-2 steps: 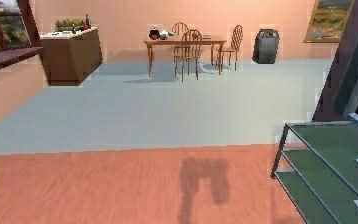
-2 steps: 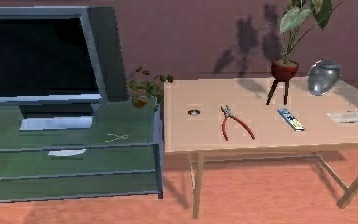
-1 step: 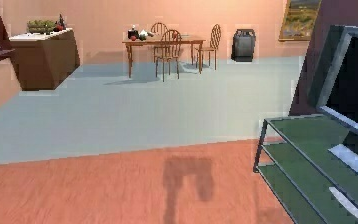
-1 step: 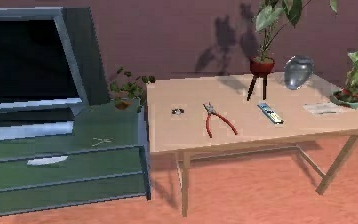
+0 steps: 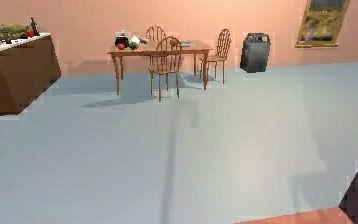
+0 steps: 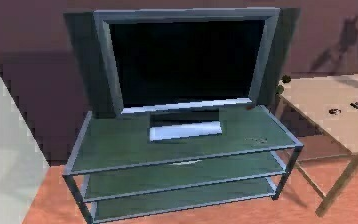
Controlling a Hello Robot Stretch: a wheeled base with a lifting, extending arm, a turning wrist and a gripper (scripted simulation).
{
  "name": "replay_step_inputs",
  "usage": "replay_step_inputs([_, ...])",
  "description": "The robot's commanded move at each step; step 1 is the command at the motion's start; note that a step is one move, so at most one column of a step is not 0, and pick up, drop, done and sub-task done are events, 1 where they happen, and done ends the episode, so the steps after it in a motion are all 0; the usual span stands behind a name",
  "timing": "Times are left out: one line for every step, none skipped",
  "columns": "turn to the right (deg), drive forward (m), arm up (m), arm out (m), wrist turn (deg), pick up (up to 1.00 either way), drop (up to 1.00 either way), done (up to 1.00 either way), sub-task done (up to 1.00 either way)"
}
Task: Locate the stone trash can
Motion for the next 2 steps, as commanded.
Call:
replay_step_inputs([0.0,0.75,0.00,0.00,0.0,0.00,0.00,0.00,0.00])
replay_step_inputs([24.0,0.00,0.00,0.00,0.0,0.00,0.00,0.00,0.00])
